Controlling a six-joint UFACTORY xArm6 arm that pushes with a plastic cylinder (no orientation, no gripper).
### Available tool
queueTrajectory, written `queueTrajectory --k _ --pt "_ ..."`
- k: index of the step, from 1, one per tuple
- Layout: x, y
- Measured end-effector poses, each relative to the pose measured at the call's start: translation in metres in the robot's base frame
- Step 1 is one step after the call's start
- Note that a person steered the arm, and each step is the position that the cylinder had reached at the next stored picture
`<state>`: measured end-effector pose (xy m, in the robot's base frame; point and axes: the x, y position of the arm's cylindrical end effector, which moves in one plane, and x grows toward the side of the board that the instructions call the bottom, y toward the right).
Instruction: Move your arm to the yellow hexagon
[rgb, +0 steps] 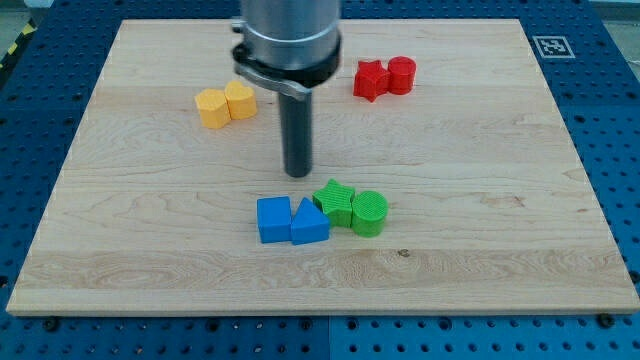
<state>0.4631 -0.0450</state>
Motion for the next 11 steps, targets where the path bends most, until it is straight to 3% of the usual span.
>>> queueTrajectory --k 2,11 --pt "-0.013 -0.055" --pt "-0.031 -0.095"
